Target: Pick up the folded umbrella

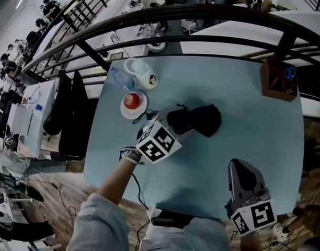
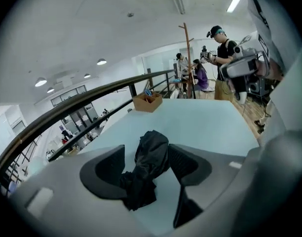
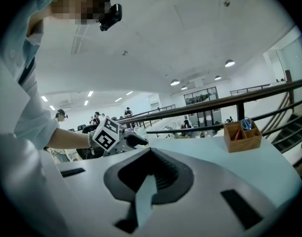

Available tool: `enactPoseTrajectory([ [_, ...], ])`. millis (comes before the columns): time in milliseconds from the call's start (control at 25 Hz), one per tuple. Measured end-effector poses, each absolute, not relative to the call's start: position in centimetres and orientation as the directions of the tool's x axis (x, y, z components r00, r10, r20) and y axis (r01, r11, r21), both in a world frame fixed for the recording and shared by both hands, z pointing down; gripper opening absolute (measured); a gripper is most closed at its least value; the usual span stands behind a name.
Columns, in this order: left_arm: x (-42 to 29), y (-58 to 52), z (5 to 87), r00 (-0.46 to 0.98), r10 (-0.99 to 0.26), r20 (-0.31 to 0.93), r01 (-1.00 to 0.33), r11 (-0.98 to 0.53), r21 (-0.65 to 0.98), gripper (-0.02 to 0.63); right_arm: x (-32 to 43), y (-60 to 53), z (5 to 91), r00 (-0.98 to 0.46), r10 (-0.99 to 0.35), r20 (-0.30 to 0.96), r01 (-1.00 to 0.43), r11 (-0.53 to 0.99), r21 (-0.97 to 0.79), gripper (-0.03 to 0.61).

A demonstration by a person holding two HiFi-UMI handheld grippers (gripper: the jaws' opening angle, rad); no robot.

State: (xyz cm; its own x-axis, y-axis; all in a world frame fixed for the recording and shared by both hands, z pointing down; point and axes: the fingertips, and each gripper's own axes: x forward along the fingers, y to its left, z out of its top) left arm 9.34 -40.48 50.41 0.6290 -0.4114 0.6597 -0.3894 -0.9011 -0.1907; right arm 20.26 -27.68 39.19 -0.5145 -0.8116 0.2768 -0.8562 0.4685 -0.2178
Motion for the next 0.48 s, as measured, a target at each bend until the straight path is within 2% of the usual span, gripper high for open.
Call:
enactPoseTrajectory([
  [280,9.9,-42.6,56.6,0.493,-0.303,0.815,-0.223,-0.95,-0.218,0.281,21.6,-28.3,40.7,-0.518,-0.805,0.29,-0.852,0.458,-0.251,0.0],
  [480,10.3,-43.4,59.4,0.435,-0.237,0.869,-0.152,-0.97,-0.188,0.291,22.1,-28.7,41.6,-0.522,-0.799,0.299,-0.849,0.453,-0.271,0.0],
])
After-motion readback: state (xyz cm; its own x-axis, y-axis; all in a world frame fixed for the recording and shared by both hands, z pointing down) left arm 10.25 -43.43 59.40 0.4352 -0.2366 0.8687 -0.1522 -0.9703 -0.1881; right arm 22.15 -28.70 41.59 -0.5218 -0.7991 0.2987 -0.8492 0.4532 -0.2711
